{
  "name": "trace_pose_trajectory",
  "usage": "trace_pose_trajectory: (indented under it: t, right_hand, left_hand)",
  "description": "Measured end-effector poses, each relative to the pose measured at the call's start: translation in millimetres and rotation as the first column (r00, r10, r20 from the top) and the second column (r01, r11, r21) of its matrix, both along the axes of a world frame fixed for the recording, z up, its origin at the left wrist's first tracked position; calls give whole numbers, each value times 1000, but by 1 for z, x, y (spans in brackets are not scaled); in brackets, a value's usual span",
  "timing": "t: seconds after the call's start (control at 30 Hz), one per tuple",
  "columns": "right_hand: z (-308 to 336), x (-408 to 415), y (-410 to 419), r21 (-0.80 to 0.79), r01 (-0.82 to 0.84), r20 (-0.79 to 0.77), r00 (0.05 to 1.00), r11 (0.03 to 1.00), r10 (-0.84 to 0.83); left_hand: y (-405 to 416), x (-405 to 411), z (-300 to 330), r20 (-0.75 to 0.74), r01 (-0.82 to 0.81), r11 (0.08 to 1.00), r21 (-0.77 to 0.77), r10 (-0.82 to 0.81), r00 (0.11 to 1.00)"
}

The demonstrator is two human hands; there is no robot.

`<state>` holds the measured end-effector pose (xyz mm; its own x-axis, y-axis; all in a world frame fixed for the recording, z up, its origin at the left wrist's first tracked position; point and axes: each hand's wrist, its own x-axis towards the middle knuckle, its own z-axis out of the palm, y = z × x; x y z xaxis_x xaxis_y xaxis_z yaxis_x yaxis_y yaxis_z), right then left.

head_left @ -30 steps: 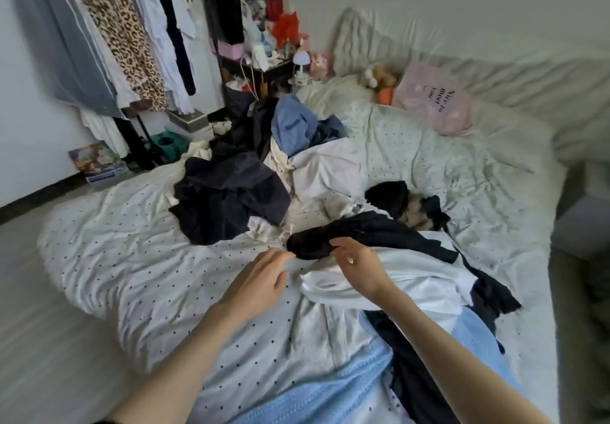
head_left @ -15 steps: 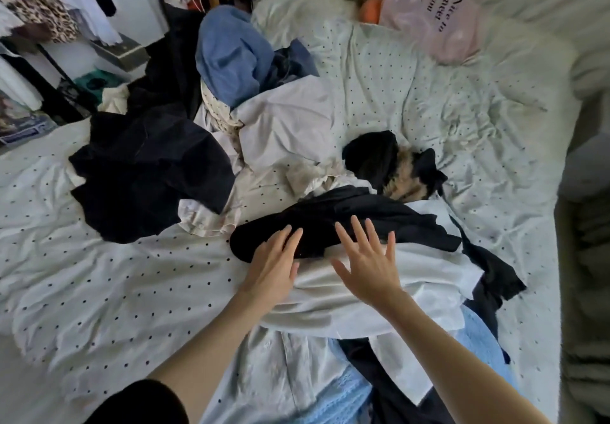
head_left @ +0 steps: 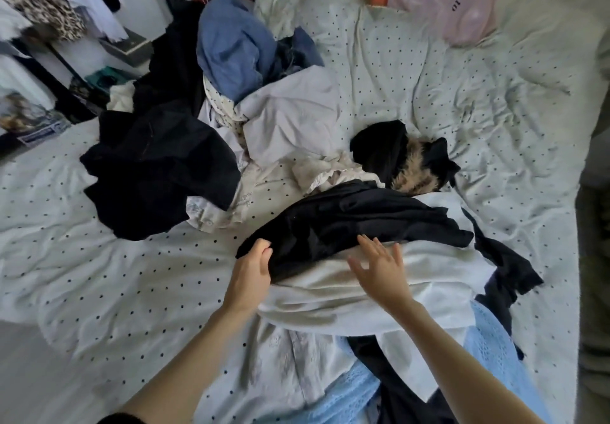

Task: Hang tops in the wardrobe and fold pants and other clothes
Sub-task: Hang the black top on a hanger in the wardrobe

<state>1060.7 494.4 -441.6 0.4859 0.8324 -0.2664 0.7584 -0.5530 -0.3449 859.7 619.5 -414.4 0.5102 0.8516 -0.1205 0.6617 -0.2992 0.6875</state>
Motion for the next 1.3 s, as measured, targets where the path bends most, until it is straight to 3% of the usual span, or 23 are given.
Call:
trace_pose_trajectory:
  t: [0.07,0.17,0.33,0.43,0.53,0.7,0.9,1.0,1.1,1.17,1.23,1.3]
  right_hand:
    - [23,-2,3,112,59,-132,990,992,-44]
    - [73,-20,18,250,-3,-240,969,968,65]
    - [159,-71,50,463,-217,-106,949,859,297]
    - [211,-108,58,598,-251,-81,926,761,369]
    - [264,-151,64,660,-229,-165,885,715,435]
    - [335,-225,73,719,-280,-176,812,636,556]
    - [371,-327,68,720,-328,-306,641,612,704]
    - [378,-382,74,685,-405,-297,604,606,740]
    - [366,-444,74,604,-464,-291,629,648,721]
    - [350,-480,60,632,-408,-311,645,659,698]
    - [338,-515,39,697,-345,-404,535,629,742]
    - [332,-547,21,669,-434,-515,315,604,797]
  left_hand:
    - [6,-10,24,27,44,999,22,-45,999]
    - [14,-23,75,86,104,989,101,-113,990]
    - [12,-56,164,201,59,978,202,-100,975]
    - [9,-96,215,263,-19,965,262,-52,963]
    - [6,-145,263,309,-138,944,301,40,950]
    - [-15,-234,330,391,-263,908,325,124,912]
    - [-58,-338,366,431,-401,883,244,272,861]
    - [-81,-392,371,492,-501,859,107,392,778]
    - [-105,-443,378,562,-612,788,-68,537,630]
    - [-117,-467,383,590,-656,734,-177,612,526]
    - [-129,-494,387,616,-695,665,-272,675,405]
    - [-143,-521,389,645,-738,589,-330,712,280]
